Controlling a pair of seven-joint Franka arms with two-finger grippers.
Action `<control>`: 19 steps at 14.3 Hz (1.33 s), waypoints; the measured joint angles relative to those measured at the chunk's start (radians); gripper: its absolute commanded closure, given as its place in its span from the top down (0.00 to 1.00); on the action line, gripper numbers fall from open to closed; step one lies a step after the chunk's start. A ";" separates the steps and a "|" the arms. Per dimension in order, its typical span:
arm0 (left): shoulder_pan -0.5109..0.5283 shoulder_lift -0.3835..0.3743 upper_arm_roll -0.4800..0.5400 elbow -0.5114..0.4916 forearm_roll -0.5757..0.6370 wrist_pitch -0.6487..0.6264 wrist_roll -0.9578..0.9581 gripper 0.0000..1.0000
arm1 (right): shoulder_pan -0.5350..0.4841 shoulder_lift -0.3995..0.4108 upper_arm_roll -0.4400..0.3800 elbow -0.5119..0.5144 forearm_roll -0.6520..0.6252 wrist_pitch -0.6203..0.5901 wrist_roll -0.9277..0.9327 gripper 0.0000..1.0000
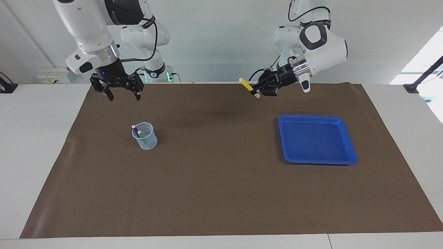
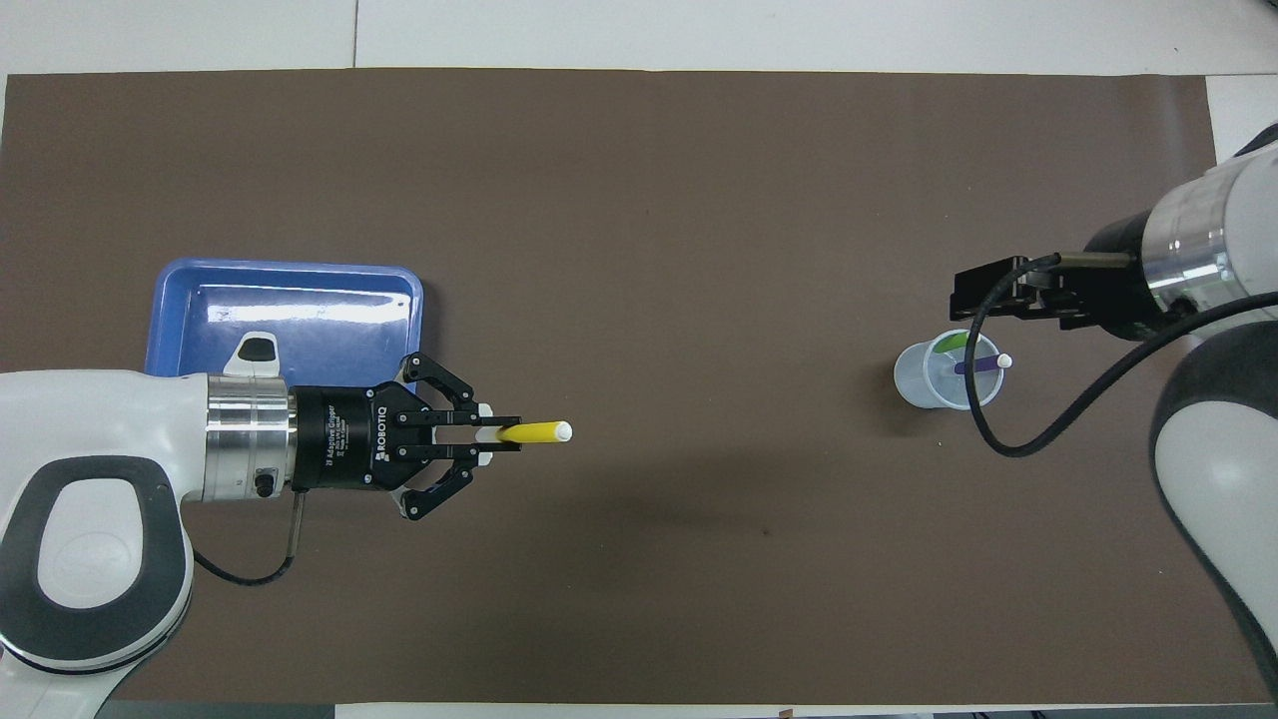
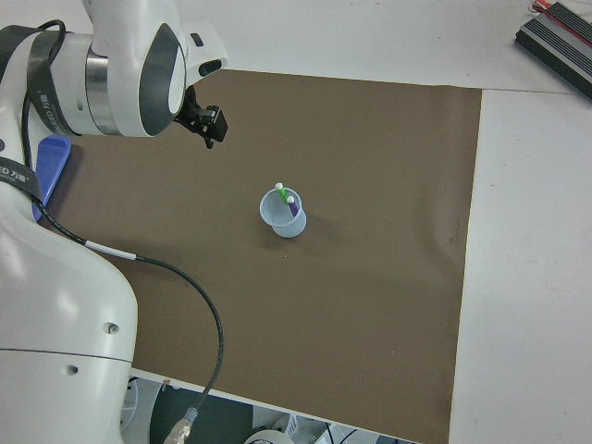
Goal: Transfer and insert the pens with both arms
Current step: 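Move the right gripper to the yellow pen held by the left gripper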
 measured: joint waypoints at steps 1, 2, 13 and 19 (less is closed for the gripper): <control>0.000 0.000 0.000 0.000 -0.006 0.000 -0.004 0.00 | 0.000 0.001 0.015 0.000 0.067 0.020 0.021 1.00; 0.000 0.000 0.000 0.000 -0.015 0.000 -0.005 0.00 | 0.000 0.002 0.037 0.000 0.120 0.049 0.048 1.00; 0.000 -0.004 0.002 0.000 -0.046 0.008 -0.048 0.00 | 0.012 0.015 0.335 -0.078 0.246 0.433 0.274 1.00; 0.000 -0.004 0.003 0.000 -0.050 0.021 -0.060 0.00 | 0.013 0.066 0.397 -0.103 0.246 0.530 0.282 1.00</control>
